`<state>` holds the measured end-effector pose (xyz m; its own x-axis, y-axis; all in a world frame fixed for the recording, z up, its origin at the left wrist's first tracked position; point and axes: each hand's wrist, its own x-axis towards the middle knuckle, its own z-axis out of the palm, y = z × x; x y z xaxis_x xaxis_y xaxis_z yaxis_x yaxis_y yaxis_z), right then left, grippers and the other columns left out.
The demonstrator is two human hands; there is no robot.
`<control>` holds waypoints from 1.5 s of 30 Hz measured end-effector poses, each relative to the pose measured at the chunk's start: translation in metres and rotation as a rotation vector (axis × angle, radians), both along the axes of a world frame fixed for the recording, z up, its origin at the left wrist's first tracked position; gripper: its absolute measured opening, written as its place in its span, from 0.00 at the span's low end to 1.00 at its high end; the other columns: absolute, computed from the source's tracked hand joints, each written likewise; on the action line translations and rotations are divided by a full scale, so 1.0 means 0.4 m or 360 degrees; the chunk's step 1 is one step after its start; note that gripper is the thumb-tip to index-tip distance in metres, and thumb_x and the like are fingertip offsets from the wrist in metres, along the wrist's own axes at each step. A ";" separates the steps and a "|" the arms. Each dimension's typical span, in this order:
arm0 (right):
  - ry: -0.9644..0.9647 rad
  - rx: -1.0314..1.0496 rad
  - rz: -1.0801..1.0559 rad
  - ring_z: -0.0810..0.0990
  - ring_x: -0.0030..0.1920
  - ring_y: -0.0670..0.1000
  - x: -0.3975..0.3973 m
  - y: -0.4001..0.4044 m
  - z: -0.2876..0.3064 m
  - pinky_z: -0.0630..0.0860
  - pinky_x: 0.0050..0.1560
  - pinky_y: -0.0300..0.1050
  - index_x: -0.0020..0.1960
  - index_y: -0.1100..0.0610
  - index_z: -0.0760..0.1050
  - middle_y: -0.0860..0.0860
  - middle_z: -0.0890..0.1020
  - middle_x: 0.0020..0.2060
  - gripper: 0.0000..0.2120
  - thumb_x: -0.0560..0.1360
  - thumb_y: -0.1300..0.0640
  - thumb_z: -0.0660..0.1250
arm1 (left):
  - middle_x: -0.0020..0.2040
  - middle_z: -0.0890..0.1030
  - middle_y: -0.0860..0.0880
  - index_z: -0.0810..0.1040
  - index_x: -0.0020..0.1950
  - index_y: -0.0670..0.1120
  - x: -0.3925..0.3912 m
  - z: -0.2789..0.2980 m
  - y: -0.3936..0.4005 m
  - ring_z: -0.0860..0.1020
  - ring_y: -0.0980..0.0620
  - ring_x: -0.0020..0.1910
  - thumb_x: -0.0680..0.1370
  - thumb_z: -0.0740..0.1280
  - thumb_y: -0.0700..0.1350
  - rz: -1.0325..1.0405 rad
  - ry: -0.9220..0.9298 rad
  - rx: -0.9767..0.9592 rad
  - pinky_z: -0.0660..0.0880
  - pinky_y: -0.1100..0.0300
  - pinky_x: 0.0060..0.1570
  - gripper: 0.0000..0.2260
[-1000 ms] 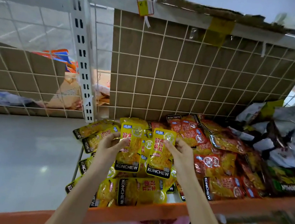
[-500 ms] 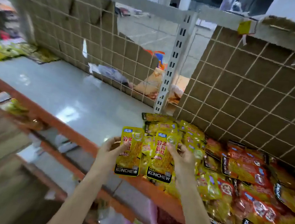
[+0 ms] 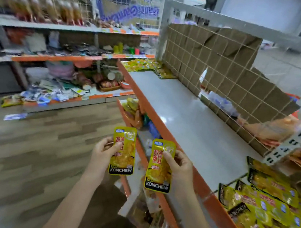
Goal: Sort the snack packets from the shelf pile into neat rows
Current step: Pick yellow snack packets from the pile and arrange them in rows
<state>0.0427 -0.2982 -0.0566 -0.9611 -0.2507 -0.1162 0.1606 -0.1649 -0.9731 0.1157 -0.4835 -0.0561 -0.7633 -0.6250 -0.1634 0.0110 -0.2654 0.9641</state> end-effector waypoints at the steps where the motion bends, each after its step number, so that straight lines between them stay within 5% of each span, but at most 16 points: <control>1: 0.0005 -0.0001 0.0023 0.80 0.41 0.57 -0.010 -0.044 0.001 0.77 0.48 0.58 0.41 0.54 0.81 0.54 0.83 0.38 0.01 0.71 0.59 0.73 | 0.44 0.81 0.47 0.77 0.51 0.42 -0.006 0.000 -0.038 0.79 0.59 0.33 0.76 0.66 0.36 0.0029 0.0009 -0.0021 0.78 0.66 0.35 0.05; 6: 0.0081 -0.0024 0.0133 0.80 0.37 0.50 -0.051 -0.291 0.028 0.78 0.39 0.44 0.42 0.57 0.78 0.49 0.83 0.34 0.03 0.74 0.63 0.69 | 0.42 0.81 0.48 0.77 0.47 0.46 -0.037 0.038 -0.249 0.79 0.61 0.31 0.76 0.67 0.36 0.0115 0.0035 -0.0095 0.76 0.68 0.33 0.05; 10: 0.0080 -0.0015 0.0184 0.82 0.41 0.52 -0.089 -0.462 0.035 0.79 0.46 0.51 0.46 0.58 0.79 0.53 0.84 0.40 0.03 0.73 0.59 0.70 | 0.42 0.81 0.49 0.77 0.47 0.46 -0.067 0.061 -0.393 0.79 0.59 0.36 0.76 0.67 0.36 0.0062 0.0045 -0.0189 0.77 0.68 0.35 0.05; 16: 0.0101 0.0023 0.0147 0.82 0.39 0.49 -0.172 -0.630 0.027 0.80 0.43 0.46 0.46 0.57 0.78 0.50 0.84 0.37 0.02 0.74 0.59 0.70 | 0.43 0.81 0.49 0.76 0.47 0.47 -0.146 0.049 -0.542 0.79 0.55 0.40 0.76 0.67 0.36 0.0027 0.0020 -0.0200 0.76 0.69 0.35 0.06; 24: 0.0065 -0.0001 -0.0092 0.79 0.40 0.53 -0.394 -0.697 0.005 0.78 0.43 0.52 0.45 0.60 0.79 0.55 0.82 0.38 0.03 0.73 0.60 0.70 | 0.39 0.80 0.50 0.75 0.45 0.45 -0.391 0.021 -0.640 0.78 0.64 0.30 0.76 0.65 0.33 -0.0102 -0.0005 -0.0179 0.74 0.71 0.32 0.07; 27: 0.0055 -0.0029 -0.0204 0.80 0.35 0.48 -0.515 -0.717 0.005 0.79 0.37 0.42 0.44 0.60 0.78 0.54 0.82 0.36 0.01 0.74 0.62 0.69 | 0.40 0.80 0.48 0.75 0.50 0.41 -0.528 0.019 -0.662 0.78 0.63 0.30 0.77 0.65 0.33 -0.0202 -0.0015 -0.0200 0.74 0.71 0.31 0.05; 31: 0.0027 -0.0068 -0.0323 0.81 0.40 0.57 -0.699 -0.747 0.008 0.79 0.47 0.56 0.45 0.59 0.79 0.57 0.84 0.38 0.02 0.73 0.60 0.70 | 0.38 0.80 0.50 0.76 0.48 0.43 -0.733 0.040 -0.697 0.79 0.63 0.30 0.77 0.65 0.35 -0.0331 -0.0040 -0.0286 0.74 0.70 0.30 0.04; 34: 0.0041 -0.0059 -0.0410 0.81 0.36 0.51 -0.838 -0.757 0.026 0.79 0.43 0.53 0.46 0.59 0.78 0.54 0.83 0.35 0.02 0.75 0.60 0.69 | 0.40 0.81 0.49 0.77 0.49 0.44 -0.894 0.064 -0.719 0.80 0.59 0.35 0.77 0.65 0.36 -0.0413 -0.0056 -0.0320 0.76 0.66 0.35 0.05; 37: 0.0063 -0.0063 -0.0491 0.80 0.32 0.46 -0.959 -0.751 0.040 0.79 0.33 0.44 0.47 0.57 0.77 0.50 0.82 0.33 0.01 0.76 0.61 0.67 | 0.48 0.79 0.47 0.74 0.58 0.40 -1.046 0.074 -0.734 0.78 0.50 0.49 0.77 0.67 0.40 -0.0497 -0.0094 -0.0412 0.76 0.55 0.51 0.11; 42: -0.0029 0.0017 -0.0731 0.77 0.25 0.40 -1.100 -0.709 0.019 0.74 0.22 0.37 0.45 0.56 0.72 0.50 0.80 0.30 0.08 0.76 0.68 0.64 | 0.61 0.76 0.42 0.71 0.66 0.38 -1.271 0.055 -0.721 0.74 0.46 0.61 0.77 0.67 0.40 -0.0640 -0.0150 -0.0674 0.72 0.56 0.58 0.18; 45: -0.0093 0.0134 -0.0823 0.78 0.26 0.39 -1.169 -0.693 0.004 0.76 0.27 0.37 0.48 0.55 0.70 0.50 0.80 0.34 0.10 0.75 0.70 0.64 | 0.61 0.76 0.41 0.71 0.66 0.35 -1.389 0.046 -0.697 0.74 0.50 0.56 0.78 0.65 0.37 -0.0780 -0.0144 -0.0828 0.72 0.69 0.47 0.17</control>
